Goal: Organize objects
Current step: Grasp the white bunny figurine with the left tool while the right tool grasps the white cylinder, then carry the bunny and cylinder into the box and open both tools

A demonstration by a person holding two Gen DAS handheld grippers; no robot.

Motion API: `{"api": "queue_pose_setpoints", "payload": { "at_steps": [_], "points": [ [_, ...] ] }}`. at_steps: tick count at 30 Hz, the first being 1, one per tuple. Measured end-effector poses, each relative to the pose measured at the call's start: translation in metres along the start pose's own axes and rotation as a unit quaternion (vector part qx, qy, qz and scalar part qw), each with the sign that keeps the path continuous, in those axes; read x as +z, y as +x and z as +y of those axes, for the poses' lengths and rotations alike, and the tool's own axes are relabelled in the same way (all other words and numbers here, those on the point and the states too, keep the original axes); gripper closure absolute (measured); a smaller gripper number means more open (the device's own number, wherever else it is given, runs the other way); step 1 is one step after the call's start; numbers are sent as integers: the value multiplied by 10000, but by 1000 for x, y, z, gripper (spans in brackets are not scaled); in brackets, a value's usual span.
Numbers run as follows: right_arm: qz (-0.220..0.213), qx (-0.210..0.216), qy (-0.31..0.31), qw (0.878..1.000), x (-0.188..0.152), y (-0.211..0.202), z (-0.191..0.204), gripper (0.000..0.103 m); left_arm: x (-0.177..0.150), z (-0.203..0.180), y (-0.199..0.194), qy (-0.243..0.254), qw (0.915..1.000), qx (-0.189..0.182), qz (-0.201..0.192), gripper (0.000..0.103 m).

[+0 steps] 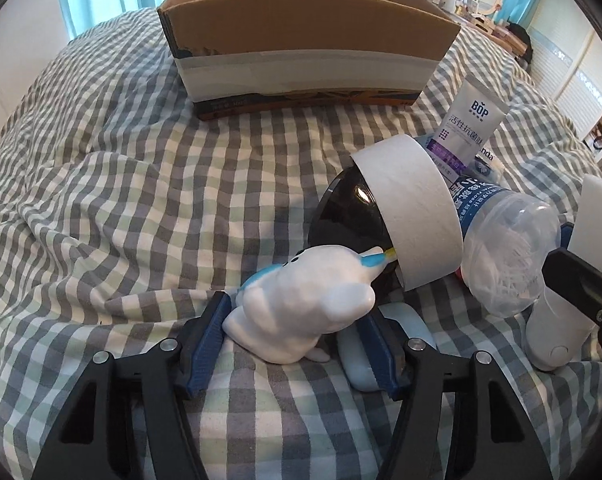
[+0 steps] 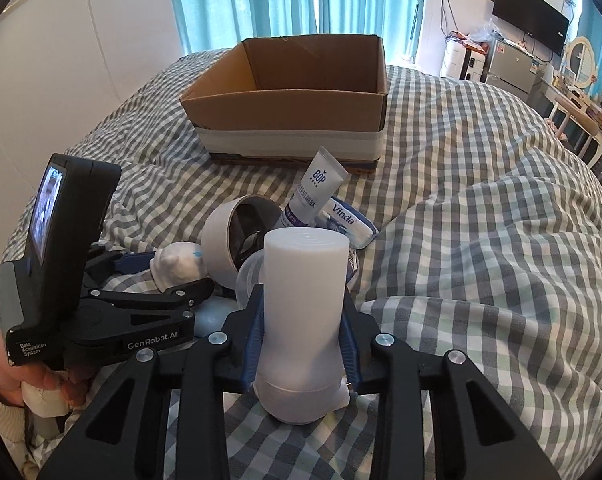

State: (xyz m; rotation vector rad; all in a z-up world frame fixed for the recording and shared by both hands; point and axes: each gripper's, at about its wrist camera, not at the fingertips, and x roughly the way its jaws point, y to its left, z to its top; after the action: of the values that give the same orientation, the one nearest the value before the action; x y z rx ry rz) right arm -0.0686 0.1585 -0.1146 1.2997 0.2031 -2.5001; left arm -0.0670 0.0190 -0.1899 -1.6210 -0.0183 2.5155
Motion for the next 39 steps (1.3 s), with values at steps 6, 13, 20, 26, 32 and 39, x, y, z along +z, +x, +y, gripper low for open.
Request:
{"api": "queue_pose_setpoints", "payload": {
  "at_steps": [6,13,20,26,32,39],
  "points": [
    [-178,-115,-90,9997,3,-12,4,70,-9,0,-16,-9,9999,3,-147,39],
    [-506,-262,-175,9982,7,-37,11,70,-11,7,-56,-174,9973,67,-707,41],
    [-854,-312,-345,9953,14,-68,24,70,-4,11,-92,-314,9935,112,-1093,41],
    [-1209,-204,-491,9912,40,-95,30,70,10,9,-129,-277,9876,108,-1541,41],
    [-1475,-168,-561,9873,84,-113,29,71,44,9,-154,-174,9821,-10,-1878,41],
    [-1714,-159,-474,9839,160,-111,8,70,113,19,-169,-33,9768,32,-2143,41]
  ]
}}
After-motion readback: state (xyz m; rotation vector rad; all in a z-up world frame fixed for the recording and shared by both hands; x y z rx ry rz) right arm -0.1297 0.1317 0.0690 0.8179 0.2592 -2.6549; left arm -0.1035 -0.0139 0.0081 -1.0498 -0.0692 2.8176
